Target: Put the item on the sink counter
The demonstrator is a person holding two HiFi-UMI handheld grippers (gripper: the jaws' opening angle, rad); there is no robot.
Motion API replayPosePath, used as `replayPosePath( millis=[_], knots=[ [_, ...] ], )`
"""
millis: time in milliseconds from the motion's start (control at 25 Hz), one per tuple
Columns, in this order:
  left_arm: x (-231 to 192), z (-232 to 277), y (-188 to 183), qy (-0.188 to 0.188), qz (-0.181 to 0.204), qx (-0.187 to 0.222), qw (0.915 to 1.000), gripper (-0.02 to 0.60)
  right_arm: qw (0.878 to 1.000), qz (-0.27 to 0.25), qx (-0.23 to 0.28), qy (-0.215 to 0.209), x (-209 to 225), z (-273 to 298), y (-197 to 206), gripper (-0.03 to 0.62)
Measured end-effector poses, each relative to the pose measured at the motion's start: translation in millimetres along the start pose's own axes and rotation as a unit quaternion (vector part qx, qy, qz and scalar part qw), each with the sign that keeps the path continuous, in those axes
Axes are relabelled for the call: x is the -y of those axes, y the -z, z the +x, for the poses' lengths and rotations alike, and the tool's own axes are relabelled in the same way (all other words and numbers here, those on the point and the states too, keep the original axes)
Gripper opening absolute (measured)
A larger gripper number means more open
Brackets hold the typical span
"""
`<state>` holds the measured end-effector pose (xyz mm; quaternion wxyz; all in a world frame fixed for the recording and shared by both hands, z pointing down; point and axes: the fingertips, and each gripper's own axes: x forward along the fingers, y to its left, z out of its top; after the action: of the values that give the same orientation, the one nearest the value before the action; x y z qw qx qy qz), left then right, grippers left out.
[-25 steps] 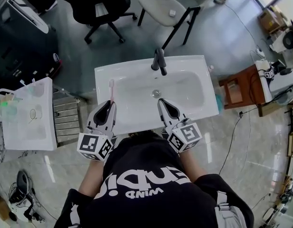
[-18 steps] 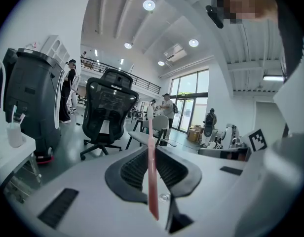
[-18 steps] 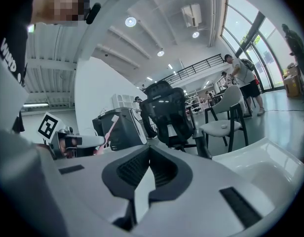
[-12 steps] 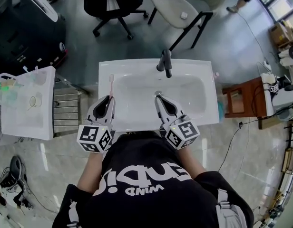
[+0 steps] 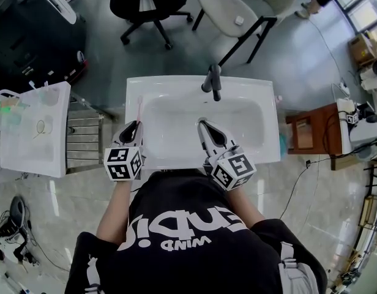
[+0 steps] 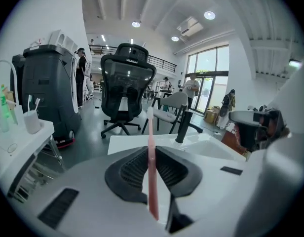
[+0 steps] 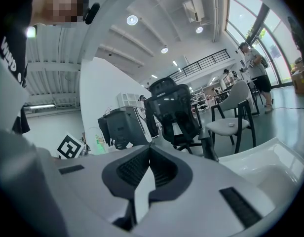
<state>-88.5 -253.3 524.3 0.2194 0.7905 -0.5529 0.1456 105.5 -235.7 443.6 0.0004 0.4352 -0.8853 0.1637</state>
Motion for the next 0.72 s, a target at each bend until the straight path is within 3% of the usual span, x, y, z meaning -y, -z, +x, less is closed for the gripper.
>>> replayPosePath(
  millis=[440, 720],
  knots=[
    [-44, 43, 63, -0.045, -0.021, -0.098, 0.9940, 0.063, 1.000, 0.002, -0.006, -0.003, 6, 1, 0, 0.017],
    [-50, 58, 89, -0.048, -0.016, -0.150, 0.9873, 0.063, 1.000, 0.005, -0.012, 0.000, 9, -1, 5, 0.017]
  ],
)
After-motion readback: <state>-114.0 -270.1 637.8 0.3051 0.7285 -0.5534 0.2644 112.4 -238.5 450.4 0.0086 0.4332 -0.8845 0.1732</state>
